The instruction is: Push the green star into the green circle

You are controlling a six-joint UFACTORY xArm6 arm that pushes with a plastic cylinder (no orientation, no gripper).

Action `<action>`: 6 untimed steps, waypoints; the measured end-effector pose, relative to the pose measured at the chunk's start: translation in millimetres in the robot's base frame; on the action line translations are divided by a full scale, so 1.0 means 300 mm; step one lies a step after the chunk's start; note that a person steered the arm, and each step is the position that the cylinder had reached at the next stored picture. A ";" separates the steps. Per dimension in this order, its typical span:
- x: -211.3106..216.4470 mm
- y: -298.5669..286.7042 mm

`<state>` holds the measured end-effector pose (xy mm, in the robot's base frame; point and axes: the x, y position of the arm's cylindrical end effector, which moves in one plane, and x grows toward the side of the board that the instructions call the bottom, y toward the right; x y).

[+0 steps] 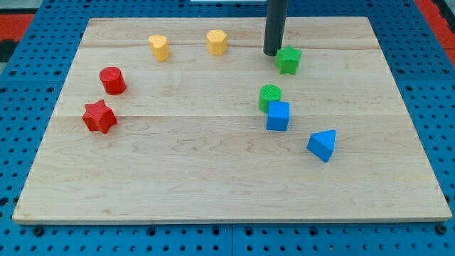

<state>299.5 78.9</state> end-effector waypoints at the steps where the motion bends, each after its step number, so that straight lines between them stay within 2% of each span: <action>1: -0.181 0.001; 2: -0.166 0.131; 3: -0.053 0.159; 5: 0.147 0.109; 6: -0.002 0.112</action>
